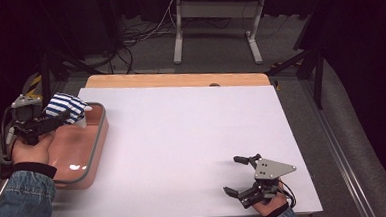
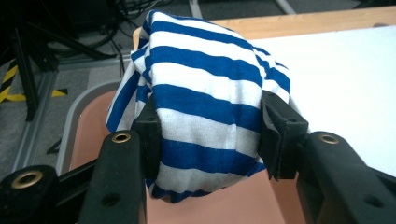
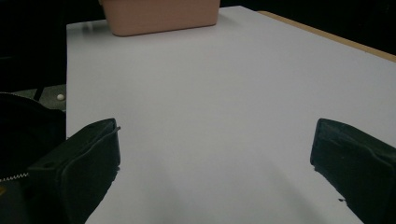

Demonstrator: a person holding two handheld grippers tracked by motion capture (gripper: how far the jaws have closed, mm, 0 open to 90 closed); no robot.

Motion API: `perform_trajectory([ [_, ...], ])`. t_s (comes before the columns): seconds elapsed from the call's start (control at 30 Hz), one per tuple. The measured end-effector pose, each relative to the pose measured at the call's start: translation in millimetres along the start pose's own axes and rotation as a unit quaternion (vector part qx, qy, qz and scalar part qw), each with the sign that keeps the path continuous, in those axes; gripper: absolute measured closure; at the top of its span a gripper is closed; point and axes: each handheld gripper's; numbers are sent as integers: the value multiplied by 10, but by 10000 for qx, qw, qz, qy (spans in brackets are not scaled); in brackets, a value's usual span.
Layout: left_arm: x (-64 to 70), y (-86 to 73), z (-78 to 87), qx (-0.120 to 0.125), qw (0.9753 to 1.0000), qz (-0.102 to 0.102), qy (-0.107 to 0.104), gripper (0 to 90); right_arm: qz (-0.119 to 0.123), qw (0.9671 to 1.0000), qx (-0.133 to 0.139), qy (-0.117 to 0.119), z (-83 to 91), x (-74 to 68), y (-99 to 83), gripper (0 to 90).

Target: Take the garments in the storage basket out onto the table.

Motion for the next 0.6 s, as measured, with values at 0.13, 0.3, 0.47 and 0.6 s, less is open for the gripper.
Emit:
perform_trajectory([
  [0.13,11,8,91,130,9998,42,-132,514,-2,10000,-1,7,-1,0,0,21],
  [0.3,62,17,181,253,9993,16,-259,513,-7,10000,-5,9,-2,1,0,21],
  [0.47,118,34,278,394,9985,1,-387,512,-10,10000,-9,13,-2,-3,1,21],
  [0.6,207,54,380,544,9968,-45,-576,512,-3,10000,-3,13,-2,-3,1,21],
])
Point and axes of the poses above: each handheld gripper's, and its own axes: z roughly backward along the jaws, y roughly out of its top, x roughly to its right, and after that the axes turned 12 degrees about y, right-handed
